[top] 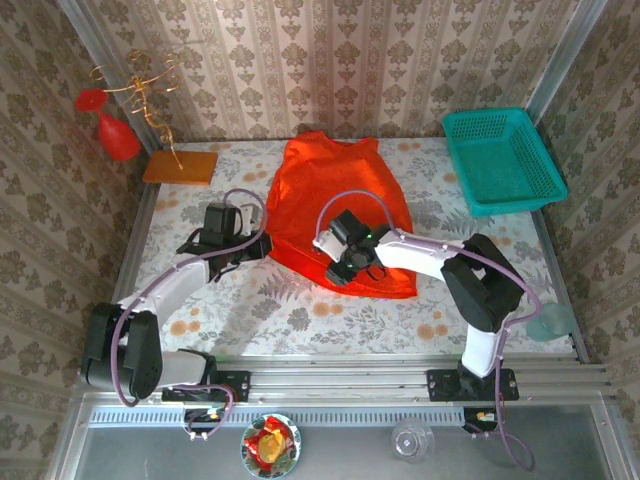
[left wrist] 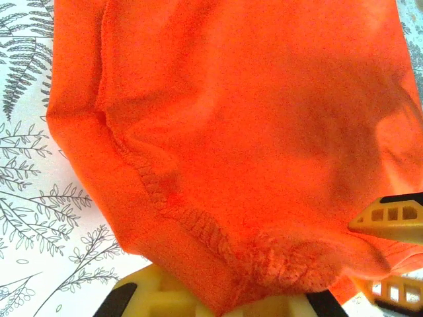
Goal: Fold the inside-out t-shirt
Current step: Turn the T-shirt inside out at the center of the table.
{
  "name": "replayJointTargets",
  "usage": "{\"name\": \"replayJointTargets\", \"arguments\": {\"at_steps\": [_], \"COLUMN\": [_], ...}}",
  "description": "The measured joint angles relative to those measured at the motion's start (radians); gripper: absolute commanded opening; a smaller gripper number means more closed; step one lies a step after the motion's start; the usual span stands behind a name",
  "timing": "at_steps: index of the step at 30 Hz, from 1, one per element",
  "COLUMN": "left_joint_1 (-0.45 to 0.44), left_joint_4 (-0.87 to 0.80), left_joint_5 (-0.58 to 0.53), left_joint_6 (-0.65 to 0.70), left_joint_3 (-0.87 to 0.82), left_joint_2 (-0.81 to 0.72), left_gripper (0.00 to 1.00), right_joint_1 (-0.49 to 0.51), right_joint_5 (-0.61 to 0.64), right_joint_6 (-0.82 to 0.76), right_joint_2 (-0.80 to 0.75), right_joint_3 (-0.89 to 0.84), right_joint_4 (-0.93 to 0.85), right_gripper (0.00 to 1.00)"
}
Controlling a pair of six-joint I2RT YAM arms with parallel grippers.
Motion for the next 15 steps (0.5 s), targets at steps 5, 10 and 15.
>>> {"name": "replayJointTargets", "arguments": {"at_steps": [5,10,15], "left_joint_1": [0.016,0.008,-0.048], "left_joint_4": [-0.024,-0.016,-0.03], "left_joint_5": [0.002,0.024,0.007], "left_joint_6": [0.0,0.007,0.074], "left_joint_3": [0.0,-0.011,-0.031], "left_joint_2": [-0.034,-0.057,-0.116], "left_gripper": [0.0,0.14,0.53], "right_joint_1": [-0.105,-0.163,-0.162], "right_joint_5": [0.0,-0.036,-0.091], "right_joint_6": [0.021,0.014,-0.022], "right_joint_2": [-0.076,-0.146,-0.16], "right_joint_3": [-0.055,-0.057,-0.014], "right_joint_4": [0.005,-0.005,-0.098], "right_gripper": [0.0,0.0,0.0]}}
